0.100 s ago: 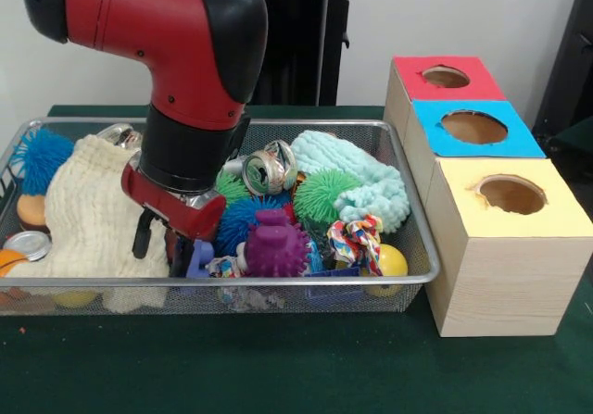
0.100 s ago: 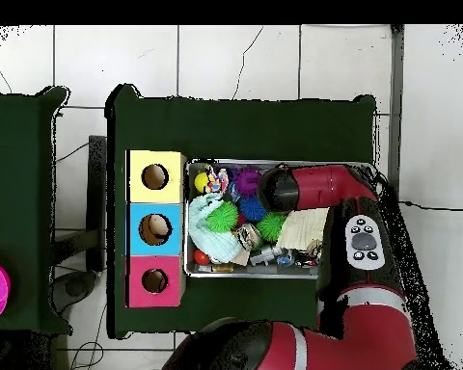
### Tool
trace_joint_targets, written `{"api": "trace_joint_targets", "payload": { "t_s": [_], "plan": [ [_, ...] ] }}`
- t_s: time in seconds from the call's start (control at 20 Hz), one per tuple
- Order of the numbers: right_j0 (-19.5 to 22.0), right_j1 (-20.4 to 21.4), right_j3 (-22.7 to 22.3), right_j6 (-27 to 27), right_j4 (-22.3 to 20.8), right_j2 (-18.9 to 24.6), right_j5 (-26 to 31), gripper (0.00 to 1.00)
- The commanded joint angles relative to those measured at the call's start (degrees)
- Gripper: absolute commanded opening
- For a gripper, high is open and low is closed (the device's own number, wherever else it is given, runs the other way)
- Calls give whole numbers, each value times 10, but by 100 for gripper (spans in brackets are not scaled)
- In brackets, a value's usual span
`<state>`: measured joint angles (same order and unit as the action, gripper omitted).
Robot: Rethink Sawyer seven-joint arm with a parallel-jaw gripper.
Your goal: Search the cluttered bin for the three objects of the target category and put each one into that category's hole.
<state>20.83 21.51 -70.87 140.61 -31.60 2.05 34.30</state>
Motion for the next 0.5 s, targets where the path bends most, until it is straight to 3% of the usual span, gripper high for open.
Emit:
{"api": "trace_joint_targets", "payload": {
  "t_s": [0.05, 0.35, 0.5],
  "plan": [
    [0, -24, 33, -131, -26, 6, 119, 100],
    [-5, -30, 58, -135, -39, -3, 182, 100],
    [8, -49, 72, -151, -36, 15, 197, 100]
  ]
}}
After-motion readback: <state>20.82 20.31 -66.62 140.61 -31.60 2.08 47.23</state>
